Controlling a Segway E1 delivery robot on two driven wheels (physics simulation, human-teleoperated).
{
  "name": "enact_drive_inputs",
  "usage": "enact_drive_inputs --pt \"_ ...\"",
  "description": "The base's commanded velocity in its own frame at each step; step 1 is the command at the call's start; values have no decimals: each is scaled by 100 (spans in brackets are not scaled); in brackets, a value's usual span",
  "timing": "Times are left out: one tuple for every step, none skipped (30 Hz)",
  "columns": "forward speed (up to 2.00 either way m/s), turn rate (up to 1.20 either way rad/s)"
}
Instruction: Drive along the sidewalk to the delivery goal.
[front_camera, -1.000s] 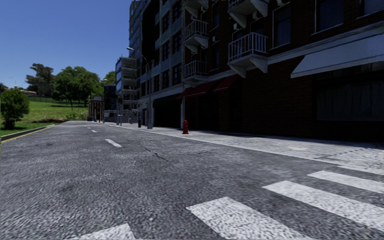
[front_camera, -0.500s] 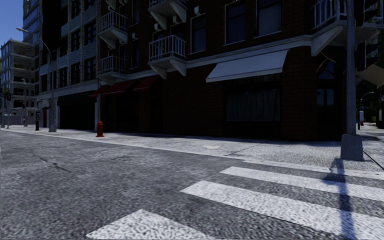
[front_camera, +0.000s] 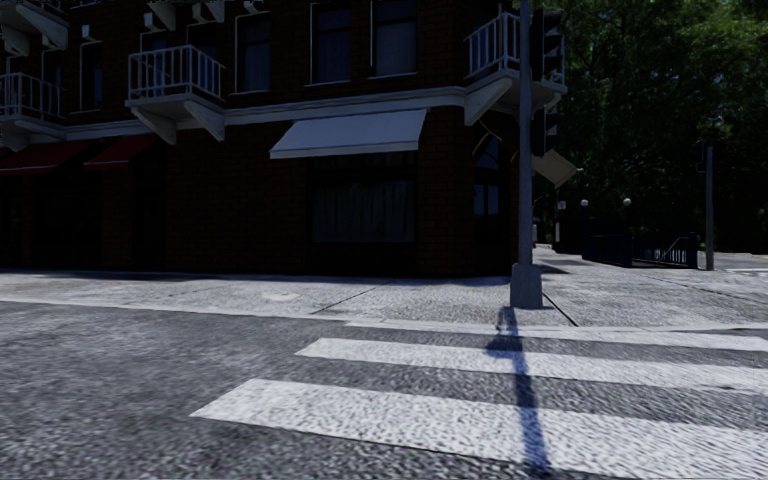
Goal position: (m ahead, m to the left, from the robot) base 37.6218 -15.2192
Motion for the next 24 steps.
enact_drive_inputs --pt "46 -104" --pt "46 -104" --pt "46 -54" --pt "46 -54" --pt "46 0" --pt "46 0" --pt "46 0" --pt "46 0" --pt "46 0" --pt "46 0" --pt "46 0" --pt "46 -26" --pt "46 -81" --pt "46 -95" --pt "46 -95" --pt "46 -25" --pt "46 0" --pt "46 0" --pt "48 0" --pt "48 0" --pt "52 0" --pt "53 0" --pt "54 0" --pt "55 0"
